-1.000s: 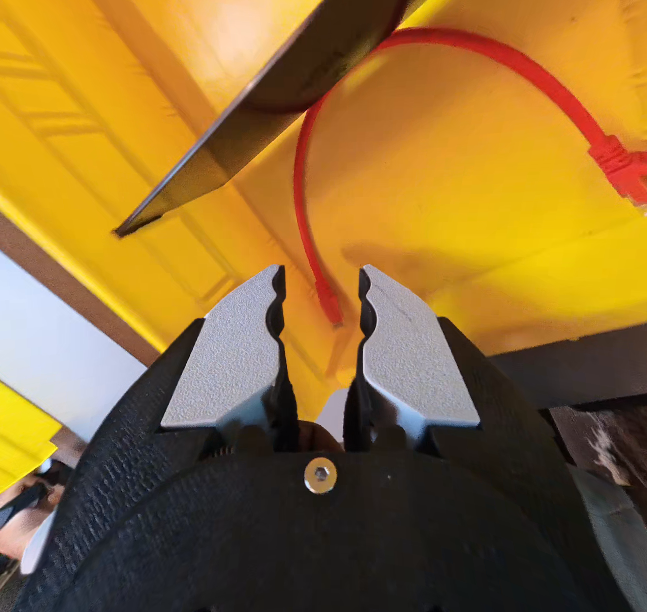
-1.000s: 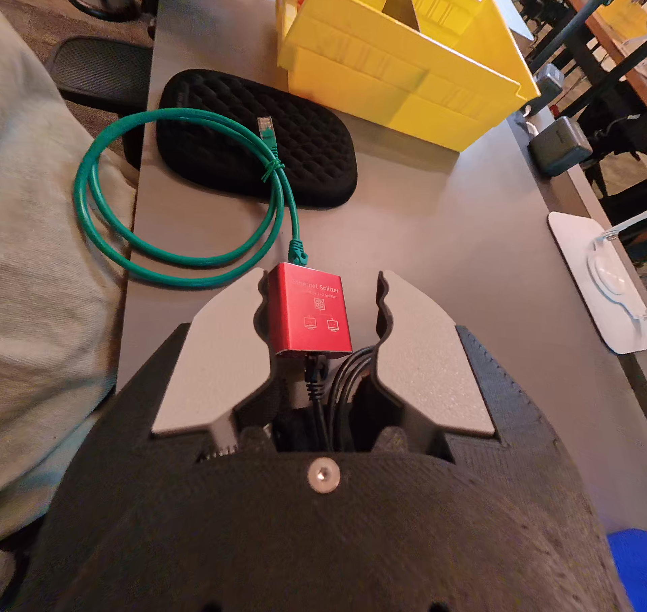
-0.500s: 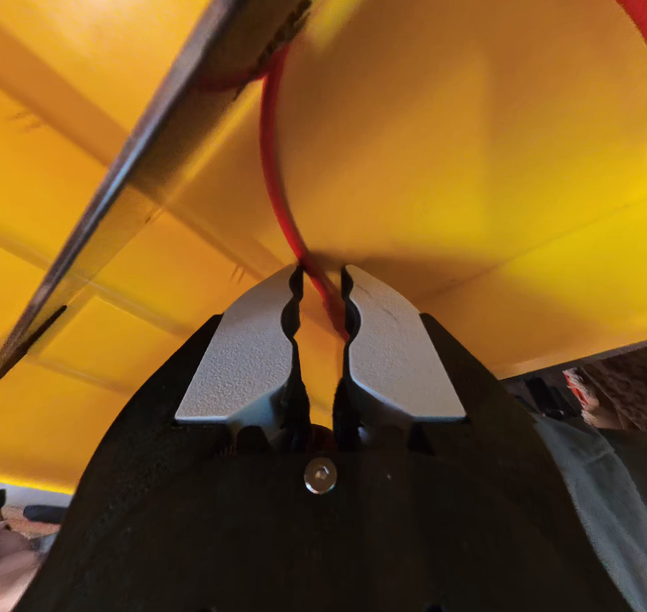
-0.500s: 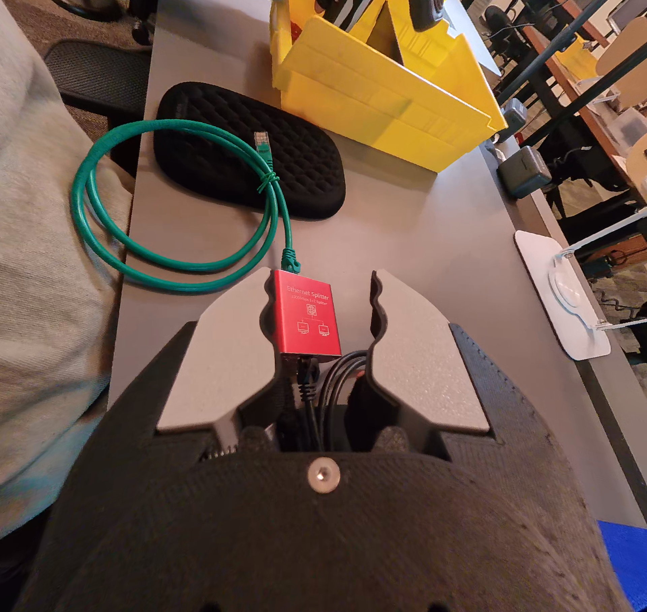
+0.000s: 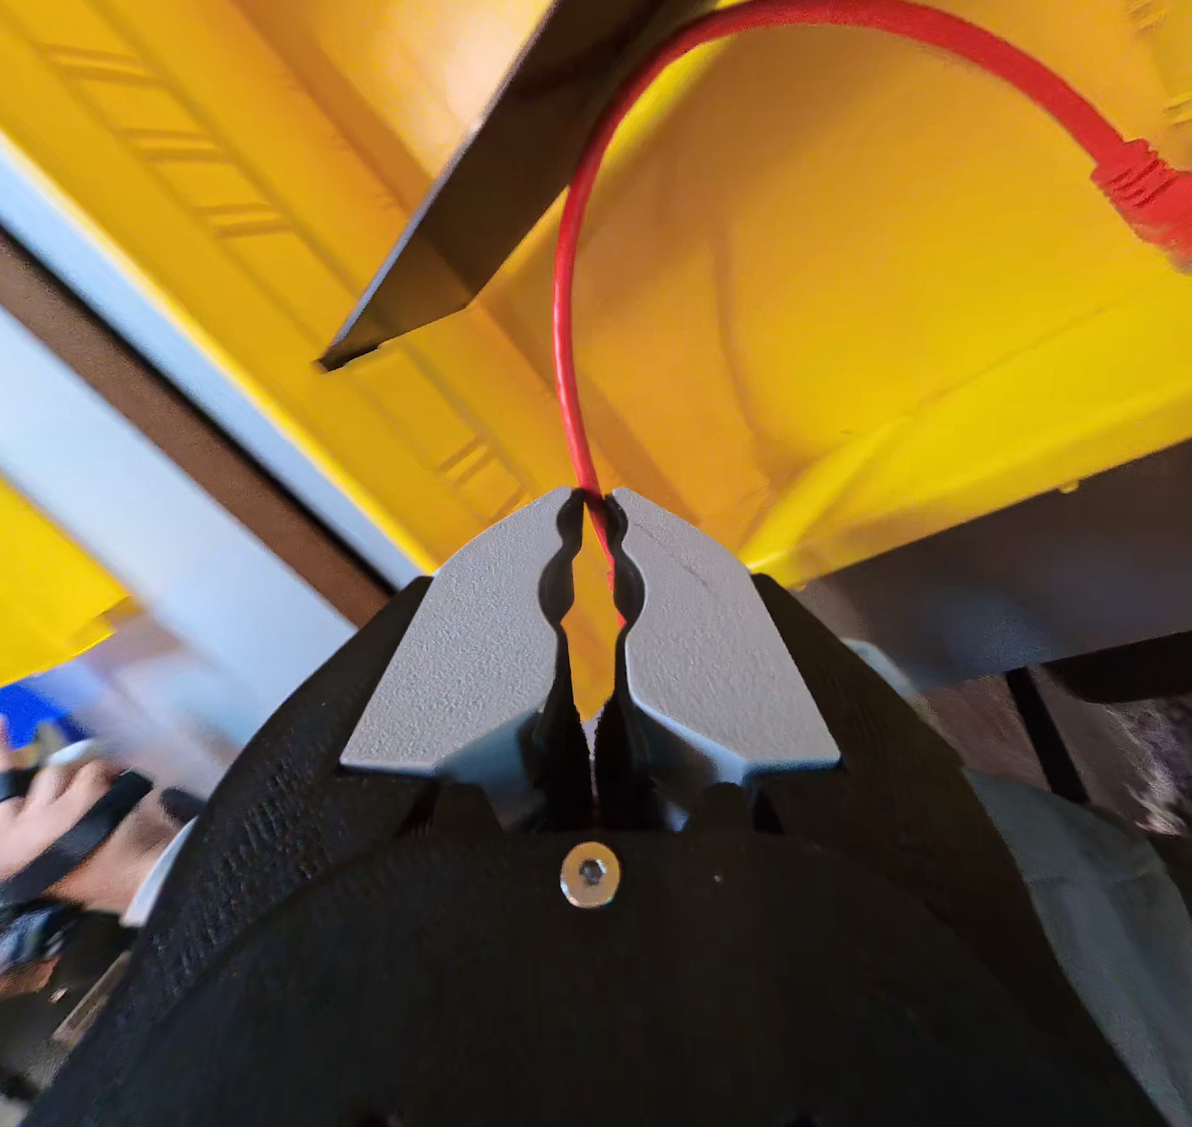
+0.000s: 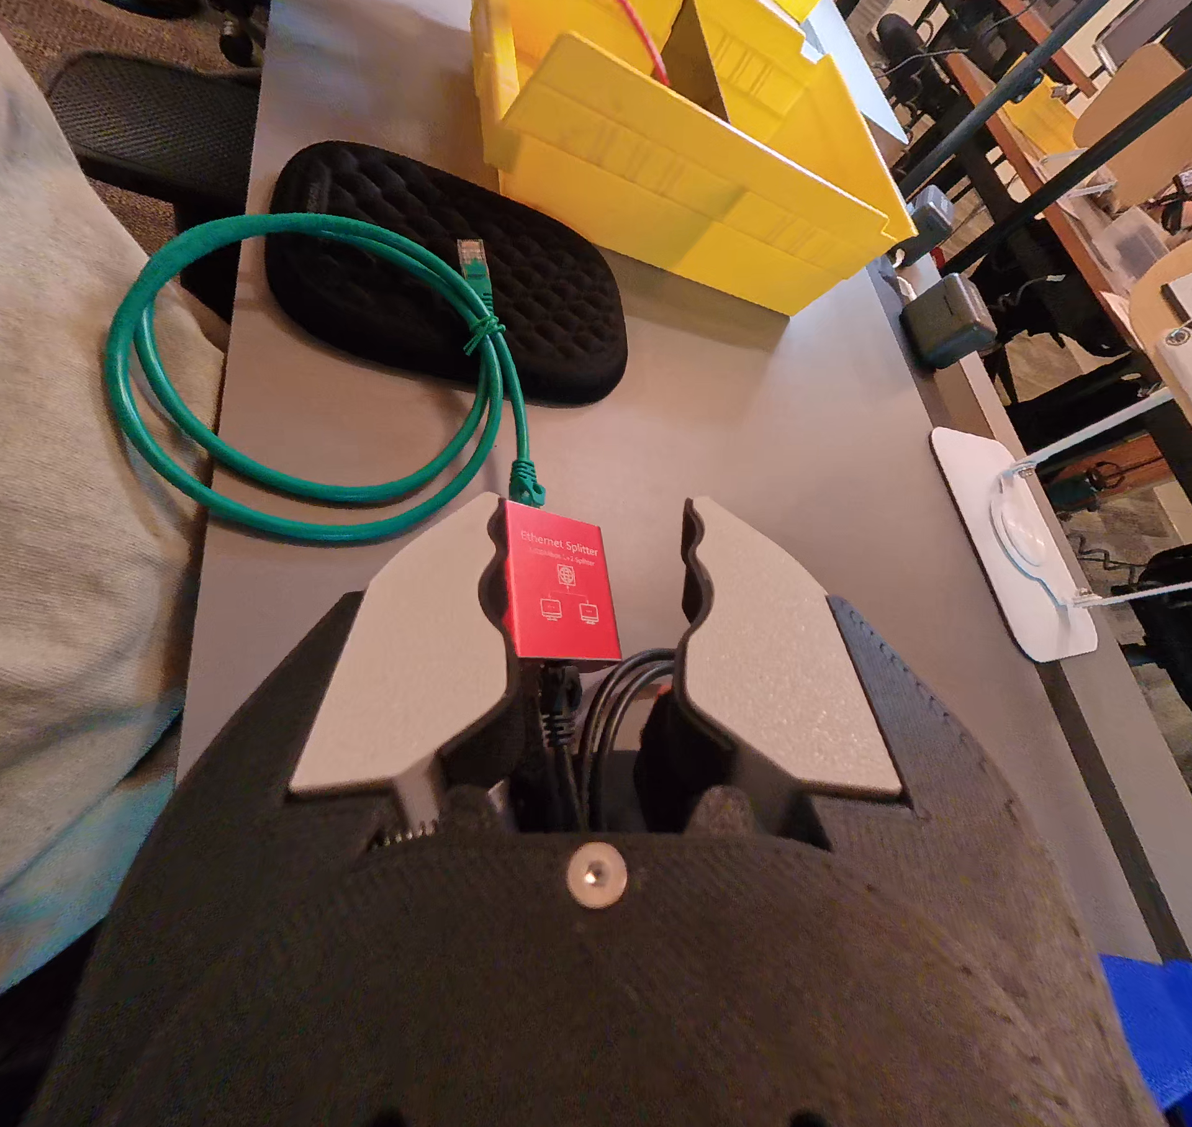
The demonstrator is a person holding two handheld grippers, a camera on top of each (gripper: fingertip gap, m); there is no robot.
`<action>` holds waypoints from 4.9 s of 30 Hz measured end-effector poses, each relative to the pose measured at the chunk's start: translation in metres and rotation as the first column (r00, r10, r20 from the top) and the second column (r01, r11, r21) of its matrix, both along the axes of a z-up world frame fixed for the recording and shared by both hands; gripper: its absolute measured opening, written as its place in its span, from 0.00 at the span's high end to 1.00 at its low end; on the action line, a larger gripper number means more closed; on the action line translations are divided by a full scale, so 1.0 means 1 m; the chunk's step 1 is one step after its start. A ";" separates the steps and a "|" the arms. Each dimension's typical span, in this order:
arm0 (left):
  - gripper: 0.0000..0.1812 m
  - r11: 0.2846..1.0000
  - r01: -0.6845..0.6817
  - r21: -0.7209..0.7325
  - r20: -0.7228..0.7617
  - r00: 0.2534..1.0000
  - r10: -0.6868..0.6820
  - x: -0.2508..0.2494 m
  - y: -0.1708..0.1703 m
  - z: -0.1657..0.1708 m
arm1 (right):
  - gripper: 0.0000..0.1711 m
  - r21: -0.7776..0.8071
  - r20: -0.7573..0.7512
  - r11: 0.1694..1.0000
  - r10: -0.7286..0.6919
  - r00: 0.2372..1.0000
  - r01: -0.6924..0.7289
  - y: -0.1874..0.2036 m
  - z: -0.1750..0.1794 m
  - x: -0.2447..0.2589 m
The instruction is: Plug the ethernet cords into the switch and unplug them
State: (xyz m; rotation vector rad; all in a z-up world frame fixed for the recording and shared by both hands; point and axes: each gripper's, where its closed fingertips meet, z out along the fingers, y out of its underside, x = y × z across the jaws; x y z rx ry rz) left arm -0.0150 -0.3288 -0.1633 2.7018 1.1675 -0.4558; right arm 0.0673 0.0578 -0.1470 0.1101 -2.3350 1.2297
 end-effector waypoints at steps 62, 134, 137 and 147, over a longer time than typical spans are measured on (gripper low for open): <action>0.97 -0.087 0.898 0.432 -0.792 0.424 0.439 0.095 0.325 0.171 | 0.97 -0.753 0.116 0.658 0.102 0.988 0.020 -0.060 0.096 0.003; 0.95 -0.136 0.897 0.420 -0.887 0.374 -0.269 0.154 0.348 0.110 | 0.93 -0.746 -0.193 0.438 0.579 0.792 -0.502 -0.044 0.110 0.076; 0.95 -0.122 0.896 0.428 -0.884 0.386 -0.263 0.153 0.347 0.110 | 0.93 -0.750 -0.189 0.440 0.572 0.798 -0.493 -0.044 0.109 0.075; 0.95 0.352 0.903 0.248 -0.821 0.388 -0.418 0.112 0.250 0.130 | 0.61 -0.104 0.151 0.992 0.089 0.984 -0.074 0.002 -0.006 -0.001</action>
